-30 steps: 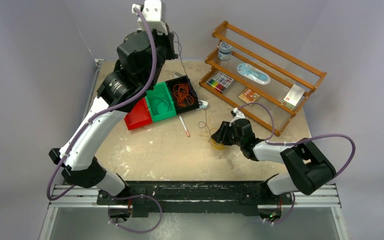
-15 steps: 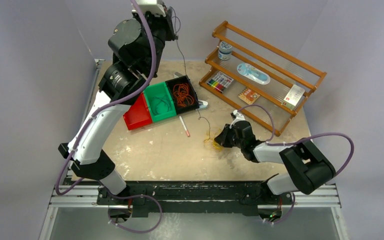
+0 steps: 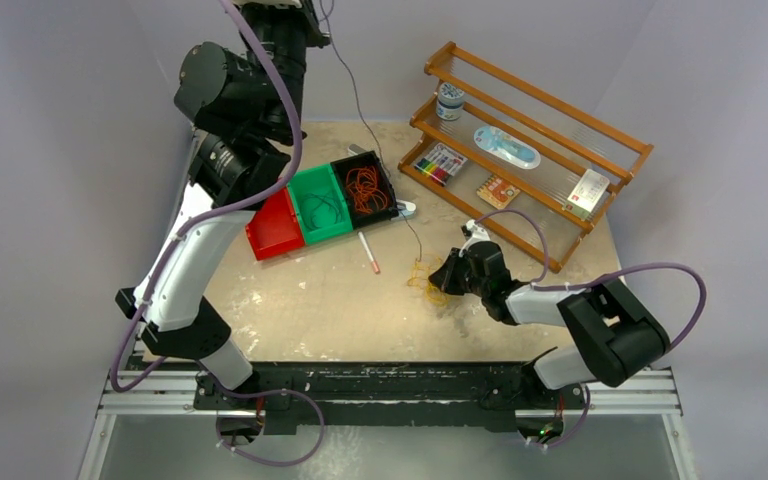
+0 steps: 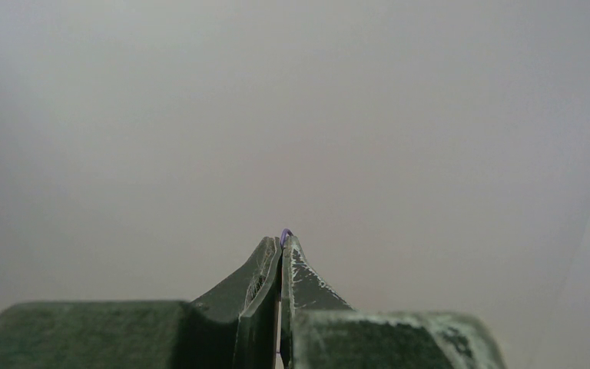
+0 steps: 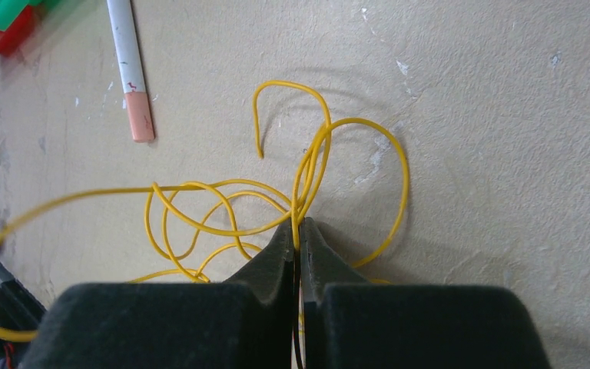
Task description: Untangle the cables
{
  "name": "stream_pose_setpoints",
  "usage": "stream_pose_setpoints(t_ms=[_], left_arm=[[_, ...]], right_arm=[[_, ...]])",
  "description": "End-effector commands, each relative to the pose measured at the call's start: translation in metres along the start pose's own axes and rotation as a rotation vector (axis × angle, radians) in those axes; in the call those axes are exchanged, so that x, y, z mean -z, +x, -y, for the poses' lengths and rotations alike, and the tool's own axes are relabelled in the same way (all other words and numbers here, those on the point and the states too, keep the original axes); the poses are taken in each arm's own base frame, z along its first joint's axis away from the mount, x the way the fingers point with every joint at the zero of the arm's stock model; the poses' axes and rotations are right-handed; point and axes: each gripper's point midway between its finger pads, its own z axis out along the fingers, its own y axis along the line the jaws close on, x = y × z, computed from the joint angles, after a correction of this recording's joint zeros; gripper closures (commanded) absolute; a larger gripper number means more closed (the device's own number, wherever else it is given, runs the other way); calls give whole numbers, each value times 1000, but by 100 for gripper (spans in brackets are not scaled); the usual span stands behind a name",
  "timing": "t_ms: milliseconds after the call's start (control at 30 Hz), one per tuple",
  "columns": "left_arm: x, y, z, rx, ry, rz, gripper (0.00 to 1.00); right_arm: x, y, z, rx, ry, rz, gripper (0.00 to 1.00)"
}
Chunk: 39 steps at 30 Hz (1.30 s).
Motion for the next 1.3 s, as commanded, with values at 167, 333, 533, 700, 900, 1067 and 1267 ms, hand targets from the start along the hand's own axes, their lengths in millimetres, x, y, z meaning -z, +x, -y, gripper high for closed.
stream_pose_setpoints(t_ms=[167,333,533,700,900,1067,1267], left_arm=[[8,-85,-44,-41,-118,221,100],[10,-79,-39,-34,-86,202,100],[17,-58,-10,48,72,162,100],[20,-42,2,89,124,122,100],[24,-12,3,88,112,43,100],[29,18,-1,77,73,-36,100],[36,39,-5,71,46,-86,100]], right_arm=[[-6,1,2,-3,-1,-6,100],[-2,-7,-7,26,-31,11,93],[21,-44,-35,155,-89,101,74],[49,-72,-60,201,-138,174,58],[75,-93,-64,224,-66,202,47],[97,-119,-71,230,-48,306,43],[111,-141,-106,353,-195,410,37]])
